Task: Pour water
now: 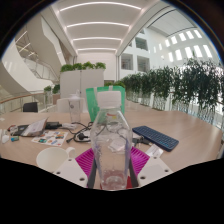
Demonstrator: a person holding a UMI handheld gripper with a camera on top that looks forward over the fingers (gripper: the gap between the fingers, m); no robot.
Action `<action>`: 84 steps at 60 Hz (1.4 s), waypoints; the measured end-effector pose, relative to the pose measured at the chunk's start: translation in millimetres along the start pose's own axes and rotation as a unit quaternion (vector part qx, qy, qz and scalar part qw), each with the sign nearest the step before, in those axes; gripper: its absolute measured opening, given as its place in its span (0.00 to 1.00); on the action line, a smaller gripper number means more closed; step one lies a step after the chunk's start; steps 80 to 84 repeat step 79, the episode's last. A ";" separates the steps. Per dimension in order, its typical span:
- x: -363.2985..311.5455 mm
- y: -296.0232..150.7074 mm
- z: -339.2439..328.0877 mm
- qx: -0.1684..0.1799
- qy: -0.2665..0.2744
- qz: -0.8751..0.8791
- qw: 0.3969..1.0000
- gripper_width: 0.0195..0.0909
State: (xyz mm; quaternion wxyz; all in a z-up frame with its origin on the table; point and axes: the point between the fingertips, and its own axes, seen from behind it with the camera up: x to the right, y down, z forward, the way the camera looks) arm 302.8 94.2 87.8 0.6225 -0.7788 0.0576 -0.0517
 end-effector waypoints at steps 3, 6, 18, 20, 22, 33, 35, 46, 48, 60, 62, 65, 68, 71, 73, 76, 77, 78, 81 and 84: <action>5.5 6.2 0.0 -0.003 0.009 0.009 1.000 0.43; 11.3 18.7 4.5 -0.010 0.012 0.008 1.000 0.43; 8.7 17.8 -0.2 -0.013 0.020 0.012 1.000 0.44; 11.8 20.6 -2.0 -0.019 0.024 0.010 0.999 0.46; 12.2 22.6 -4.3 -0.028 0.029 0.008 0.999 0.48; 3.8 23.6 -35.8 -0.078 0.035 0.038 0.996 0.91; 1.3 22.8 -49.9 -0.079 0.037 0.045 0.995 0.91; -19.9 0.4 -142.5 -0.083 0.050 0.040 0.995 0.90; -28.2 -3.8 -163.2 -0.084 0.049 0.036 0.995 0.90; -95.5 -27.9 -292.3 -0.073 0.050 0.020 0.996 0.90; -107.1 -29.5 -311.9 -0.074 0.050 0.020 0.996 0.90; -128.1 -31.7 -340.5 -0.076 0.046 0.025 0.996 0.90; -147.2 -34.1 -363.5 -0.079 0.038 0.032 0.996 0.90; -167.5 -37.7 -387.4 -0.082 0.030 0.035 0.996 0.90; -179.5 -40.3 -401.9 -0.084 0.026 0.033 0.996 0.91; -192.8 -41.6 -414.4 -0.086 0.020 0.027 0.996 0.90; -198.2 -43.6 -422.3 -0.087 0.018 0.025 0.996 0.90; -203.1 -44.5 -427.8 -0.089 0.015 0.022 0.996 0.90; -207.5 -45.4 -433.3 -0.091 0.013 0.020 0.996 0.90; -207.5 -45.4 -433.3 -0.091 0.013 0.020 0.996 0.90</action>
